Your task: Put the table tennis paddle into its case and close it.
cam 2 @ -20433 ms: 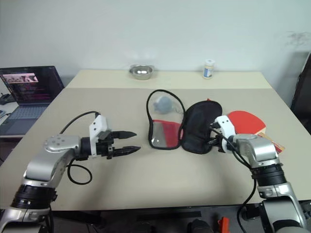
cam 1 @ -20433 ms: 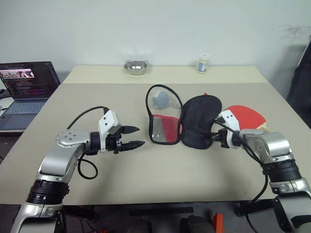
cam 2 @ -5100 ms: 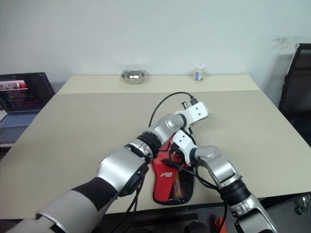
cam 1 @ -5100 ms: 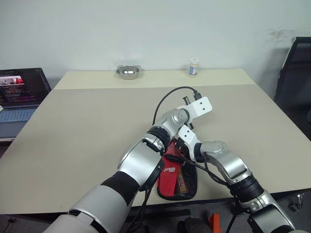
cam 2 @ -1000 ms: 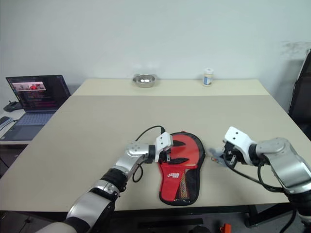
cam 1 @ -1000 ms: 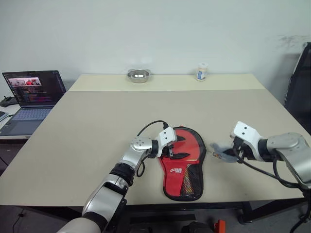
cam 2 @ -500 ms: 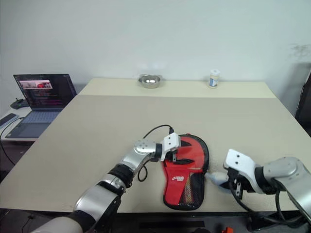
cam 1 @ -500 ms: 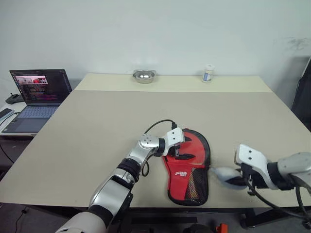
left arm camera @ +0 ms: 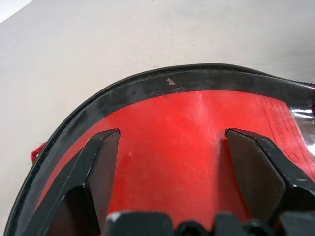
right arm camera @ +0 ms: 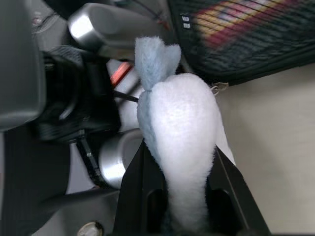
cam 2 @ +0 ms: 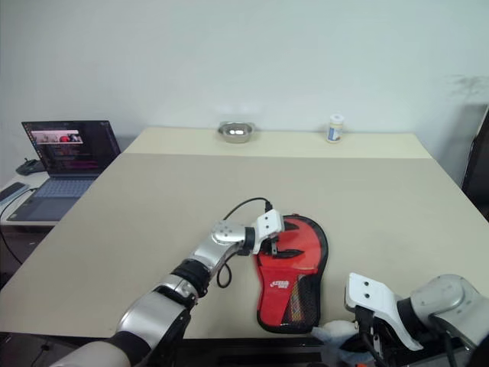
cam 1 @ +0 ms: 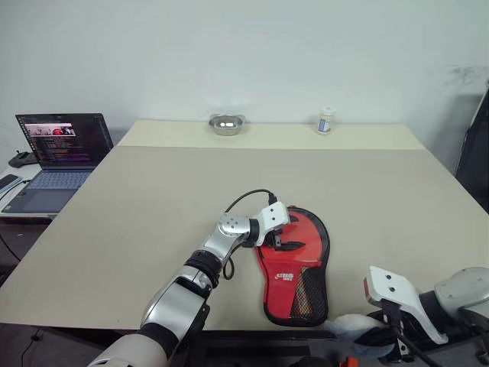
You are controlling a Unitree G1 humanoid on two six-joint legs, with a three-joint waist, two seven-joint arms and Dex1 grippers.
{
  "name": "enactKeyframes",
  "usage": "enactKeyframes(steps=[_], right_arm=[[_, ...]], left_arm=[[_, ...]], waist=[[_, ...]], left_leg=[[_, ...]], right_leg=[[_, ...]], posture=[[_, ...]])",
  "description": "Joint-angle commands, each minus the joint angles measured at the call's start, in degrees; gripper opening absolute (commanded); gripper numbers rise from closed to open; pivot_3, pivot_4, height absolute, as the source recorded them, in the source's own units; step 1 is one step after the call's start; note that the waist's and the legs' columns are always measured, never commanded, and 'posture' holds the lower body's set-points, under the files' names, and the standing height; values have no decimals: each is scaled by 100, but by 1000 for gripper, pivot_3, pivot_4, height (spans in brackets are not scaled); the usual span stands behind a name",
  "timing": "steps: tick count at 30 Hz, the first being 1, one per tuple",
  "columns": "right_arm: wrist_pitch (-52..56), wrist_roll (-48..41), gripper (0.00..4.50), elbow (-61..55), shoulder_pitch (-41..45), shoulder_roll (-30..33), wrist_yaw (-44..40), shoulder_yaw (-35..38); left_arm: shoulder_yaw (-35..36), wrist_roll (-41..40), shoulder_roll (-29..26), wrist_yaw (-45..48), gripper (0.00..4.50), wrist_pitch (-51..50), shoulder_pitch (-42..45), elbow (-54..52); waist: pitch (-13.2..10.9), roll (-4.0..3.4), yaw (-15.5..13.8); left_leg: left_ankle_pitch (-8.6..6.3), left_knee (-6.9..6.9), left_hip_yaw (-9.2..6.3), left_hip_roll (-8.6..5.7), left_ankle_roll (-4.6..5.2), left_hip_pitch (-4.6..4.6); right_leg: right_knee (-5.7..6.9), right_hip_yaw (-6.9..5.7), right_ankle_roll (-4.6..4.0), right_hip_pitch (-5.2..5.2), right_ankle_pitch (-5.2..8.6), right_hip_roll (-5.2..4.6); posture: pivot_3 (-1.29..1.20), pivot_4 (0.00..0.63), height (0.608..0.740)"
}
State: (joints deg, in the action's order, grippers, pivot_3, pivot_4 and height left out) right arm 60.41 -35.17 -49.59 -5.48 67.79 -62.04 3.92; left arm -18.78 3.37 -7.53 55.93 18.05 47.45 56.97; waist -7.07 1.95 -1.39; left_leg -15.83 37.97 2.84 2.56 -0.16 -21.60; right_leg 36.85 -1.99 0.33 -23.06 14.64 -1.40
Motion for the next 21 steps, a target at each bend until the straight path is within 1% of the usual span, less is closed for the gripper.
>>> enactKeyframes(steps=[1, 4, 5, 7, 8, 11, 13, 16, 17, 21], right_arm=[[35, -426, 315, -288, -101, 105, -148, 137], [61, -352, 315, -110, 120, 36, 118, 21], [64, -386, 315, -25, 200, 59, 101, 20], [50, -469, 1055, 76, 267, 156, -7, 85], [50, -526, 1273, 104, 284, 204, -74, 123], [97, -762, 2262, 288, 451, 201, -114, 245], [123, -837, 3003, 540, 648, 128, -38, 276], [-34, -659, 4068, 1220, 1067, -90, 193, 253], [-123, -567, 4361, 1493, 1267, -214, 290, 215], [-585, -171, 4361, 2312, 1922, -685, 530, -72]], left_arm=[[-421, 655, -116, -60, 3725, -247, -380, 702], [-419, 653, -117, -60, 3725, -243, -385, 694], [-420, 654, -118, -58, 3725, -242, -385, 690], [-418, 651, -121, -59, 3725, -240, -387, 683], [-416, 648, -123, -60, 3725, -239, -389, 677], [-405, 638, -125, -71, 3725, -243, -390, 655], [-393, 622, -123, -70, 3725, -250, -393, 632], [-334, 554, -99, -81, 3725, -278, -399, 584], [-300, 518, -89, -96, 3725, -291, -399, 563], [-104, 329, -89, -115, 3725, -348, -409, 393]], waist=[[0, 0, -1], [0, 0, 2], [-1, 0, 3], [-1, 1, 3], [-2, 1, 3], [-2, 1, 6], [-3, 0, 7], [-4, 1, 11], [-5, 1, 9], [-10, -5, 18]], left_leg=[[0, 0, -5, 0, 0, -2], [0, -1, -8, -2, 0, -5], [0, -2, -9, -2, 0, -6], [0, -1, -13, -2, 0, -5], [0, -1, -17, -2, 0, -5], [0, -1, -28, -1, 0, -3], [0, -1, -35, -1, 0, -3], [0, -1, -41, 0, 0, 0], [0, -1, -41, 0, 0, 1], [0, -2, -41, -1, 0, 3]], right_leg=[[-1, -2, -1, 1, 0, 0], [-3, -4, -1, 6, 1, 0], [-3, -5, 3, 29, -1, -1], [-3, -8, 2, 35, -1, -1], [-4, -11, -1, 36, 1, -2], [-5, -18, -7, 42, 4, -3], [-5, -22, -8, 43, 5, -3], [-6, -25, -9, 43, 6, -4], [-6, -25, -9, 43, 6, -5], [-7, -26, -9, 45, 6, -6]], posture=[[0, 150, 740], [0, 150, 740], [0, 150, 740], [0, 150, 740], [0, 150, 740], [0, 150, 740], [0, 150, 740], [0, 150, 740], [0, 150, 740], [0, 150, 740]])
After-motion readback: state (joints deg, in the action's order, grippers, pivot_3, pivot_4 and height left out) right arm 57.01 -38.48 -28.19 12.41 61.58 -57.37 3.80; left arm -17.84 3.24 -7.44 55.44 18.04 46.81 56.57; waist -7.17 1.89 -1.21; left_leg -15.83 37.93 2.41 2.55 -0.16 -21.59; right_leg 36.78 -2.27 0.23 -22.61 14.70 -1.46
